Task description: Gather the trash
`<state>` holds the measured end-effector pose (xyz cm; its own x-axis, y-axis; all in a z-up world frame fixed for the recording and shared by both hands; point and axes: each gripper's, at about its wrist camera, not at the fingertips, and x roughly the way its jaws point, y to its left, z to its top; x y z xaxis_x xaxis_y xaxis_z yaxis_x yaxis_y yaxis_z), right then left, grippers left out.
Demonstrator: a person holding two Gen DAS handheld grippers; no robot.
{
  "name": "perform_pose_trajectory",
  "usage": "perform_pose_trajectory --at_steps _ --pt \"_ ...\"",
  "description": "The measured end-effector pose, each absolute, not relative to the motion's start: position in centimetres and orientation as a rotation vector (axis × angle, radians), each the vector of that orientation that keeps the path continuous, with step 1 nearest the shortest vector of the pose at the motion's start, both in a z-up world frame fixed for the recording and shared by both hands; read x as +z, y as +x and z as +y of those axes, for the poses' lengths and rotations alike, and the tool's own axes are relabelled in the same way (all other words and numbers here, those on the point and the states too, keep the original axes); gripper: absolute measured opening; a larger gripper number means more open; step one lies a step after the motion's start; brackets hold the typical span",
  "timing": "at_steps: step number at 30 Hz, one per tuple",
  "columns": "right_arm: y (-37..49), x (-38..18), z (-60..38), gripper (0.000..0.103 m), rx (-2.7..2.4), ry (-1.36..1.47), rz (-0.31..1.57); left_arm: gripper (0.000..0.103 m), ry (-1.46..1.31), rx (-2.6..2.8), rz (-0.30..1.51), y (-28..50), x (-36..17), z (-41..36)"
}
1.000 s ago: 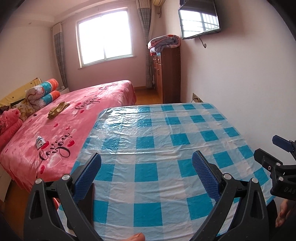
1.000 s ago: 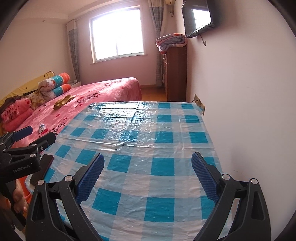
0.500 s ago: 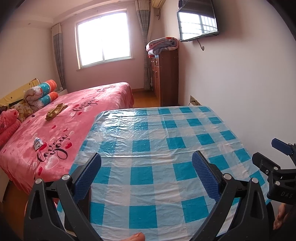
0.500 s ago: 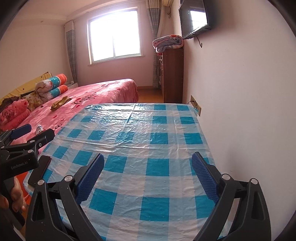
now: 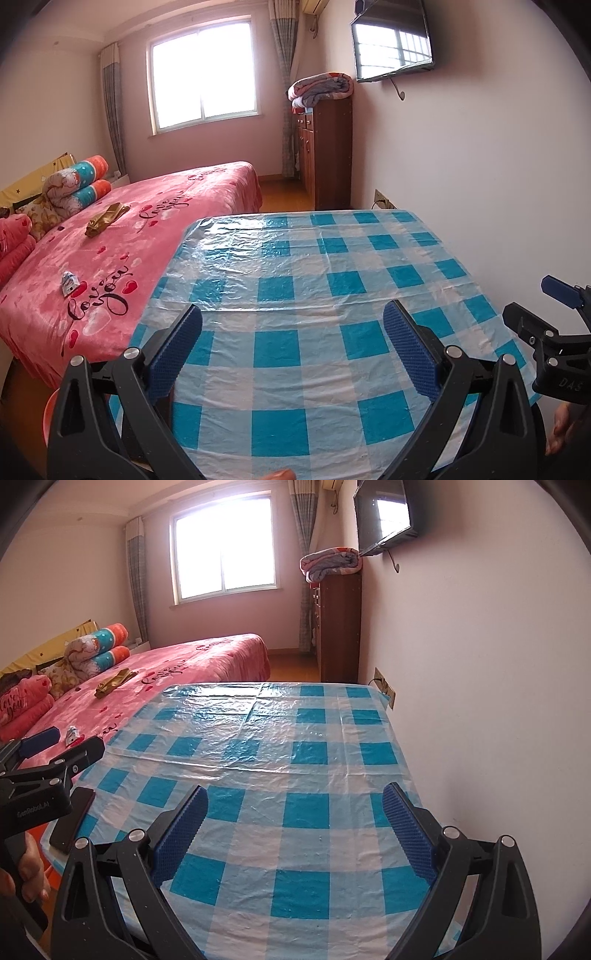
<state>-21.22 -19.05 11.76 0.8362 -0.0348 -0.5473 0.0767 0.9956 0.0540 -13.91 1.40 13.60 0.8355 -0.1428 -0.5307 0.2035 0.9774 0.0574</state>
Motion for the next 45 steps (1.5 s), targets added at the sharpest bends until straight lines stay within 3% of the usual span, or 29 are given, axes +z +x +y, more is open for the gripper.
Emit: perform_pose_trajectory --at_steps 45 --pt "-18.0 7.1 -21.2 0.094 -0.078 0.125 0.674 0.099 0.058 -0.241 0.663 -9.8 9.1 0.0"
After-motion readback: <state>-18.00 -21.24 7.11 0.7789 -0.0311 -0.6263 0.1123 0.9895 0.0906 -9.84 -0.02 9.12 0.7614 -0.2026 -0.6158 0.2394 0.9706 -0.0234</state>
